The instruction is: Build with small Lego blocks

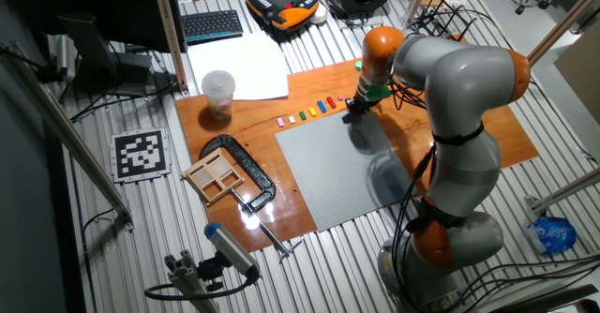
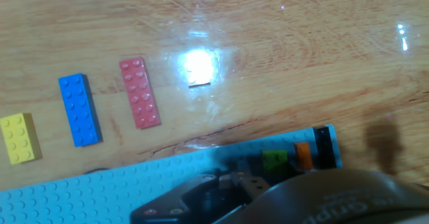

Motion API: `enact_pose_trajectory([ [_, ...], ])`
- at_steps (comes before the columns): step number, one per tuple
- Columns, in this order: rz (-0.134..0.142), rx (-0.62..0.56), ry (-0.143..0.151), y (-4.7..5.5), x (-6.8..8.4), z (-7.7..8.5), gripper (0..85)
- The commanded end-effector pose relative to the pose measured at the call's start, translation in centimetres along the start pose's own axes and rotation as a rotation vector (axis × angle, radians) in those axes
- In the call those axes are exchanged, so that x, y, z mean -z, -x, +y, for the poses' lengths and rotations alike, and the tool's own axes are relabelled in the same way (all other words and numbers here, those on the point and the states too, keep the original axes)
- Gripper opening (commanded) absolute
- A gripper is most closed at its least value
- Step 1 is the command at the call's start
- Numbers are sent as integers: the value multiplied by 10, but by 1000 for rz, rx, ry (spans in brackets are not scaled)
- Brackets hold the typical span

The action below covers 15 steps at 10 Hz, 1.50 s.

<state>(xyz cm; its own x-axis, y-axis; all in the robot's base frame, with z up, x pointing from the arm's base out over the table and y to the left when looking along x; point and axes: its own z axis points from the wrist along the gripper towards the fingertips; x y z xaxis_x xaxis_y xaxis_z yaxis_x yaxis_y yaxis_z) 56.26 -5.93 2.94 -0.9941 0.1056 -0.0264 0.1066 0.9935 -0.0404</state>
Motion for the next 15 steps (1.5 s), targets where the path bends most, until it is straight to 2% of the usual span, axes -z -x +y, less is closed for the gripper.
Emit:
enact_pose_trajectory([
  [1,0,-2,2,0,0,0,340],
  [5,-3,7,5,-1,-5,2,340],
  [7,-2,12,16,1,-8,3,340],
  [8,-13,22,-9,0,-9,4,340],
  [9,-16,23,-17,0,-9,5,340],
  [10,-22,30,-41,0,-9,5,340],
  [15,-3,21,-41,-2,-4,2,340],
])
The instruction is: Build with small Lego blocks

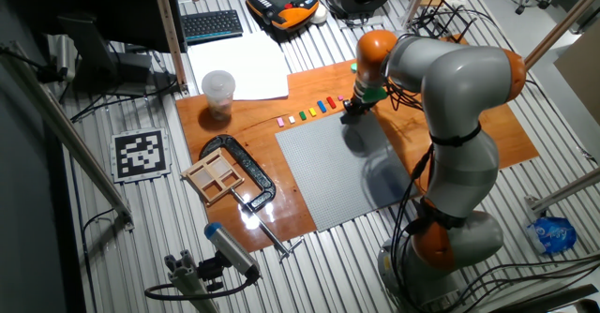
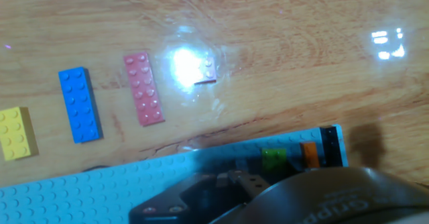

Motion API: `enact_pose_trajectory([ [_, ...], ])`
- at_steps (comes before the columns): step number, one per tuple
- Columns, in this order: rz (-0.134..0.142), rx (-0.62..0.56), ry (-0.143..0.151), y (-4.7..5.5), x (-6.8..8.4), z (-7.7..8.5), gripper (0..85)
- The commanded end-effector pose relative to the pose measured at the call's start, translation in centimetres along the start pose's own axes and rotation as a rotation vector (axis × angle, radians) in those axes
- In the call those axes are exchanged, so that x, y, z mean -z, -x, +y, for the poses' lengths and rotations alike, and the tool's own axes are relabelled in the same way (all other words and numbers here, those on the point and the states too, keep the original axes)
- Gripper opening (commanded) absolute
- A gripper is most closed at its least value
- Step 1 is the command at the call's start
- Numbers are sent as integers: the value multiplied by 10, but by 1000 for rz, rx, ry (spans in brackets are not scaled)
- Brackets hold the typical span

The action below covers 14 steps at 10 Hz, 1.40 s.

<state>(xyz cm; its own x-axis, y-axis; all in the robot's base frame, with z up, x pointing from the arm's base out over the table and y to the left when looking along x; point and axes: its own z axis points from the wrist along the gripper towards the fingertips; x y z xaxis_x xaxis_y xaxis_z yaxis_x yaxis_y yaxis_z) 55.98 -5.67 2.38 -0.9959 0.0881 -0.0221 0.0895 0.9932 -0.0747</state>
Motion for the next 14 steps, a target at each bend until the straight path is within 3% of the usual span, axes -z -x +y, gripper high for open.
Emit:
enact_pose_trajectory([
  [1,3,-4,7,0,2,-1,340],
  [11,24,-20,13,1,18,3,340],
  [12,28,-13,25,2,17,3,170],
  [14,35,6,37,4,14,3,170],
])
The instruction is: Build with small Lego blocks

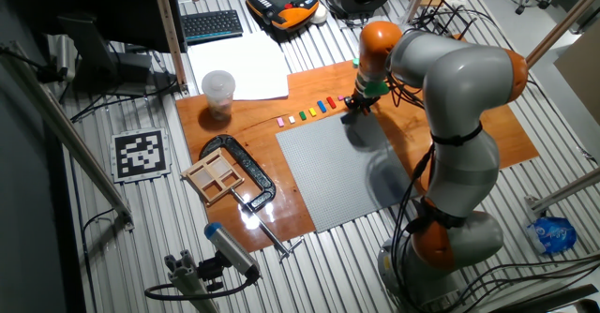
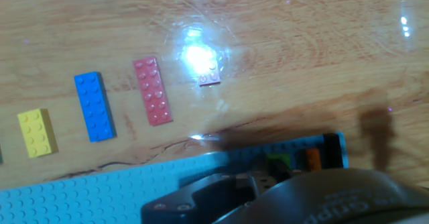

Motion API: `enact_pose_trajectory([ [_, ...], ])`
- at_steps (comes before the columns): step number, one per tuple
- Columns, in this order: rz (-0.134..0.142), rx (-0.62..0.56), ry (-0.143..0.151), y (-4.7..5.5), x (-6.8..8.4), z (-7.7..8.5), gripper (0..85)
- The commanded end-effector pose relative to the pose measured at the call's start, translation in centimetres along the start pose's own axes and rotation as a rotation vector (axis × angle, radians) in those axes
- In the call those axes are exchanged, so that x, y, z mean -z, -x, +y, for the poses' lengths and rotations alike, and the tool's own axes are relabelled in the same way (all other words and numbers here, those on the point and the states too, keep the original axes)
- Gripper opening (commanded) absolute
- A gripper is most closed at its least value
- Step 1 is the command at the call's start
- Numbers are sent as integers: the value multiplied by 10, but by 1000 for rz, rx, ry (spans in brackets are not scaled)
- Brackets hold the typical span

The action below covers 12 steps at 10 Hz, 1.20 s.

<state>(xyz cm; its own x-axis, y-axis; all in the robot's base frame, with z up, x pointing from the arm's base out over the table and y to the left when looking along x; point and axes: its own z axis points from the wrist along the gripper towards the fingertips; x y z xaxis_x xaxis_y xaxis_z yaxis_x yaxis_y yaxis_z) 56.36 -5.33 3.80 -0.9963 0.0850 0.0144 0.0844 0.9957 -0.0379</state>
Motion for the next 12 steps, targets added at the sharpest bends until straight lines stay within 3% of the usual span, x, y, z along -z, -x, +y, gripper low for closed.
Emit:
enact_pose_trajectory([
  [1,1,1,3,0,0,0,170],
  [4,6,12,7,2,-1,-2,170],
  [5,6,15,7,3,-1,-2,0],
  [12,-1,30,27,4,-10,-7,0],
])
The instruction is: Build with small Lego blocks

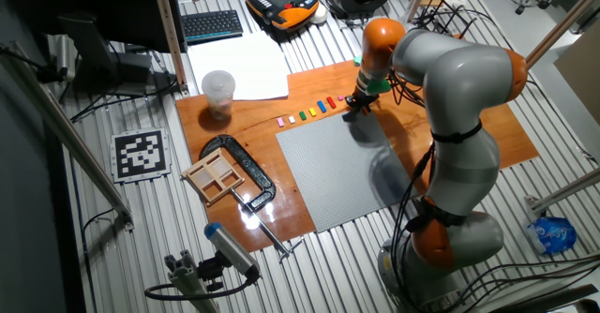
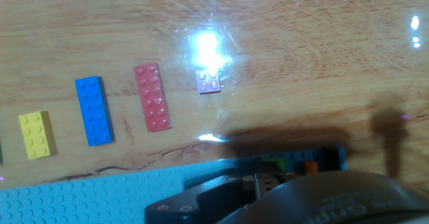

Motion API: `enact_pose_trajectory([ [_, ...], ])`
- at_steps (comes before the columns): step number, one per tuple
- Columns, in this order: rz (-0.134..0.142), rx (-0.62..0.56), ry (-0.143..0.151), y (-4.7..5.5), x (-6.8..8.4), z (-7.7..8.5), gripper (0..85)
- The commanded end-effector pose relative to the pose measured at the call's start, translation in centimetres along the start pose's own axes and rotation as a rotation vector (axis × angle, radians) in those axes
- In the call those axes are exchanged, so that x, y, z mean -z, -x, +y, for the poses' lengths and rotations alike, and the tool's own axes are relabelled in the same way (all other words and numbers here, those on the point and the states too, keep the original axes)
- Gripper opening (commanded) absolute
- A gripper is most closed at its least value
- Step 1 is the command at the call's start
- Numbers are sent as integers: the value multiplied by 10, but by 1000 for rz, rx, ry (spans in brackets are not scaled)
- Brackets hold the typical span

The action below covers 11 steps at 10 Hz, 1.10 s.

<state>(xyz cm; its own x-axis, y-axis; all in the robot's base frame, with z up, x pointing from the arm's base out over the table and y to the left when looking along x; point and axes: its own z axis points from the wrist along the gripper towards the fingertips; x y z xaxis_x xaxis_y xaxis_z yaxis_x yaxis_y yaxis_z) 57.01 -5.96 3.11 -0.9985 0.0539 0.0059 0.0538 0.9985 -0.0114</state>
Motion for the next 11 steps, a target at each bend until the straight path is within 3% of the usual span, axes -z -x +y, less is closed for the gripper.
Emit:
enact_pose_trajectory([
  [1,4,-2,0,-3,-5,1,0],
  [11,6,-21,-9,-13,-3,5,0],
])
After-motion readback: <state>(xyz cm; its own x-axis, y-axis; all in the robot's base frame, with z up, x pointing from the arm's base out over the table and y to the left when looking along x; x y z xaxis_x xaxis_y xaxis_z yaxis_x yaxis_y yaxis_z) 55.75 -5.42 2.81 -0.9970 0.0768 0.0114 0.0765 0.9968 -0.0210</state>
